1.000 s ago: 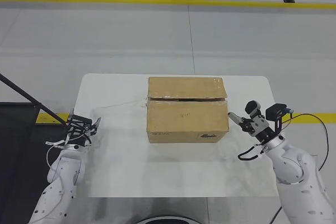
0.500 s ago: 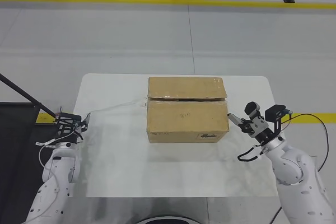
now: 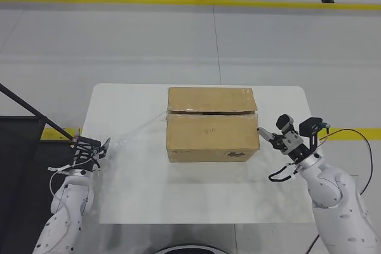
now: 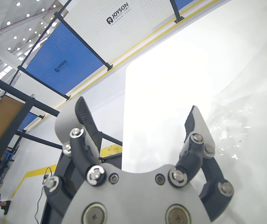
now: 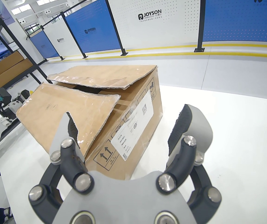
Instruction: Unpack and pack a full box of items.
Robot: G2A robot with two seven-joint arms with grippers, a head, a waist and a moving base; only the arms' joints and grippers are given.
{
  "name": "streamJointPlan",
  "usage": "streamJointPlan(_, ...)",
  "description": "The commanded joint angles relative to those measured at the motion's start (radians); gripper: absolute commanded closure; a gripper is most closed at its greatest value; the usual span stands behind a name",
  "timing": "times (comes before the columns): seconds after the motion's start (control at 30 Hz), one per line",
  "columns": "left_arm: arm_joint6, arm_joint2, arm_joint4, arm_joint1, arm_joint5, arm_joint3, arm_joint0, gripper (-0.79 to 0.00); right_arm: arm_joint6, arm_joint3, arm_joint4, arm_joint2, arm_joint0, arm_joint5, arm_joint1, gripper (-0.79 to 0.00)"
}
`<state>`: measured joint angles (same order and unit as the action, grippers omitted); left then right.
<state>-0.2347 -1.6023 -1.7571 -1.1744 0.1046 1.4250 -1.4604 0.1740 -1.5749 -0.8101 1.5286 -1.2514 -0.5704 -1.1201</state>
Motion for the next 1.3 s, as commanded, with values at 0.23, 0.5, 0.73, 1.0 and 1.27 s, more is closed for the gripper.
streamJointPlan(0.23, -0.098, -0.003, 0.053, 0.0, -0.093, 0.055, -0.034, -0.785, 0.021, -0.005, 0.005, -0.007, 0.014, 0.006, 0.002, -0.785)
streamJointPlan(0.5, -0.047, 0.049, -0.101, 0.015, -0.287, 0.063, 0.049, -0.785, 0.021, -0.007, 0.005, -0.006, 0.011, 0.007, 0.005, -0.785)
streamJointPlan(0.73, 0.046, 0.156, -0.146, -0.002, -0.245, -0.026, 0.19, -0.785, 0.003, 0.005, 0.012, 0.015, -0.01, 0.003, 0.009, -0.785)
streamJointPlan(1.0, 0.095, 0.189, -0.15, -0.018, -0.105, -0.102, 0.275, -0.785, -0.005, 0.028, 0.027, 0.031, -0.016, -0.008, 0.013, -0.785)
streamJointPlan(1.27, 0.084, 0.127, -0.129, -0.013, -0.044, -0.067, 0.241, -0.785, 0.0, 0.034, 0.032, 0.022, -0.001, -0.011, 0.014, -0.785)
